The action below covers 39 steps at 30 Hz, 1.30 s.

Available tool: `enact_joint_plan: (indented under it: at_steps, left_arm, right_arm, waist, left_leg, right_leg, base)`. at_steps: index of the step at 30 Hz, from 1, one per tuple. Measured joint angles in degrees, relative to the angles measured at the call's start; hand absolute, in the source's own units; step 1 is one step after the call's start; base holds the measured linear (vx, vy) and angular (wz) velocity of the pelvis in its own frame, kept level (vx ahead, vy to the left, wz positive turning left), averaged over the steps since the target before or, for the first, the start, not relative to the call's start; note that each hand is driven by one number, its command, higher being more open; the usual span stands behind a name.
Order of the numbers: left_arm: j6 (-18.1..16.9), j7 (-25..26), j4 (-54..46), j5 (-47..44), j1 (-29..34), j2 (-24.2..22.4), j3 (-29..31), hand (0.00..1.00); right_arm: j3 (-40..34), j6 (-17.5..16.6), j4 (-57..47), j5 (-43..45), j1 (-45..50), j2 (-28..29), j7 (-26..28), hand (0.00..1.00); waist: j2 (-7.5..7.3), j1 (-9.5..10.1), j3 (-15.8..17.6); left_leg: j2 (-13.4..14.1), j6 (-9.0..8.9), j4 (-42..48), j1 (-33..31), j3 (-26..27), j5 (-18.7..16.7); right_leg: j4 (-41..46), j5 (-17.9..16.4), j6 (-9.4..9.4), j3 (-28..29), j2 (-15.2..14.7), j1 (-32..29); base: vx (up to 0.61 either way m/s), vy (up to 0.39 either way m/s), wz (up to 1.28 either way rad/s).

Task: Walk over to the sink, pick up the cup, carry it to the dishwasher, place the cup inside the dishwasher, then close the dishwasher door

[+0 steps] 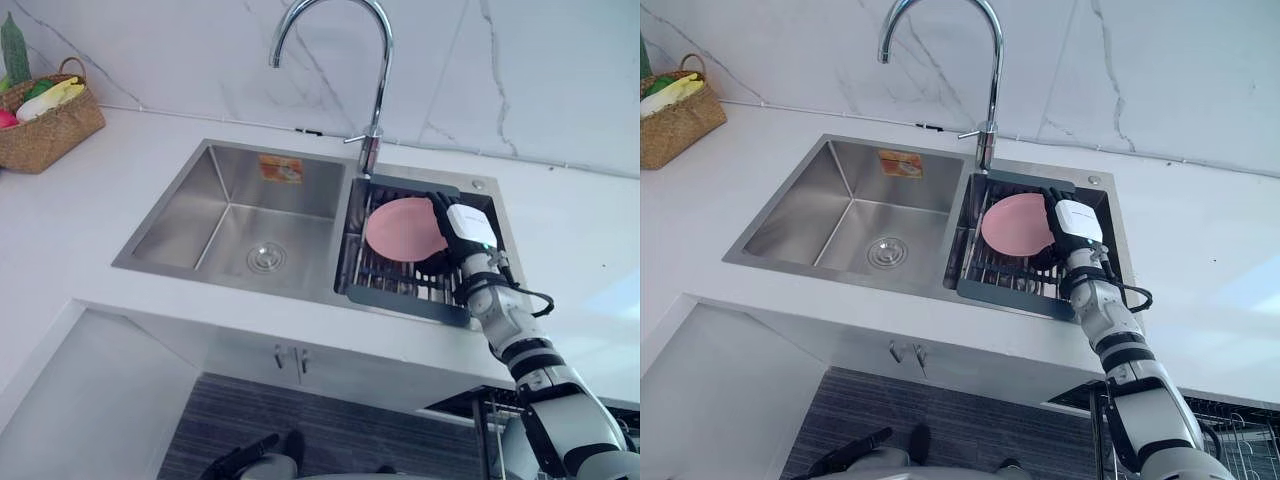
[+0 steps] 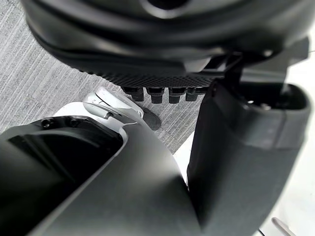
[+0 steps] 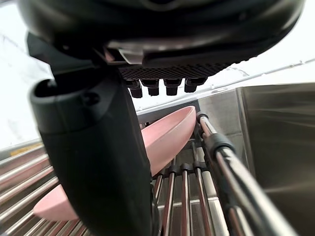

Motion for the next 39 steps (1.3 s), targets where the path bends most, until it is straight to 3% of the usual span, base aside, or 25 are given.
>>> enact_joint_plan:
  at_steps: [4, 5, 9, 15, 23, 32, 39]
  left_arm:
    - [-0.2, -0.3, 0.0, 0.1, -0.1, 0.2, -0.7, 1.00]
    - [-0.2, -0.6, 0.0, 0.1, -0.1, 0.2, -0.7, 1.00]
    - [-0.2, -1.2, -0.1, 0.1, -0.2, 0.1, -0.7, 1.00]
    - [-0.4, -1.4, -0.2, 0.1, -0.4, 0.0, -0.8, 1.00]
    - [-1.3, -1.5, -0.2, 1.7, -0.5, -0.1, -0.9, 1.00]
    - [-1.3, -1.5, -0.1, 1.7, -0.5, 0.0, -1.0, 1.00]
    - [-1.4, -1.6, -0.1, 1.8, -0.6, -0.1, -1.0, 1.00]
  right_arm:
    - [1.0, -3.6, 1.2, -1.1, 0.0, -0.1, -3.0, 1.00]
    - [1.8, -4.7, 1.2, -1.9, -0.1, -0.1, -3.8, 0.00]
    - [3.6, -7.0, 1.1, -3.2, -0.2, -0.1, -5.7, 0.00]
    - [5.6, -7.2, 1.2, -7.3, -0.8, -0.1, -8.6, 0.00]
    - [7.3, -5.7, 1.3, -11.2, -1.9, -0.1, -11.2, 0.00]
    - [7.3, -3.3, 2.1, -11.1, -2.1, -0.1, -10.5, 0.00]
    - [6.3, -2.9, 0.4, -5.7, -2.1, -0.2, -12.9, 0.00]
  waist:
    - [0.26, 0.12, 0.2]
    - [0.38, 0.20, 0.2]
    - [0.51, 0.76, 0.3]
    - [0.67, 1.49, 0.4]
    - [0.79, 1.50, 0.5]
    - [0.87, 1.50, 0.6]
    - [1.09, 1.08, 0.7]
  left_leg:
    - [0.0, -0.18, 0.0, -0.1, -0.5, -0.1]
    - [0.0, -0.19, 0.0, -0.1, -0.5, -0.1]
    - [-0.1, -0.18, 0.0, -0.2, -0.6, -0.1]
    - [-0.2, -0.16, 0.0, -0.3, -1.1, -0.1]
    - [-0.3, -0.18, 0.0, -0.2, -1.1, -0.1]
    - [-0.4, -0.20, 0.0, -0.2, -1.0, -0.2]
    - [-0.4, -0.21, 0.0, -0.1, 0.3, -0.6]
  right_leg:
    - [0.0, -0.2, -0.01, -0.3, 0.0, 0.4]
    - [0.0, -0.2, -0.01, -0.3, 0.0, 0.4]
    - [0.0, -0.2, 0.00, -0.5, 0.0, 0.4]
    - [0.0, -0.2, 0.07, -0.9, -0.2, 0.5]
    - [0.0, -0.2, 0.08, -0.9, -0.2, 0.6]
    - [0.0, -0.2, 0.09, -0.9, -0.3, 0.6]
    - [0.0, -0.1, 0.21, -0.1, -0.7, 0.3]
  base:
    - [-0.02, 0.001, 0.05]
    - [0.00, 0.000, 0.00]
    - [0.01, 0.002, 0.01]
    - [0.02, 0.006, 0.04]
    - [0.00, 0.000, 0.00]
    - [0.00, 0.000, 0.00]
    - [0.00, 0.001, -0.05]
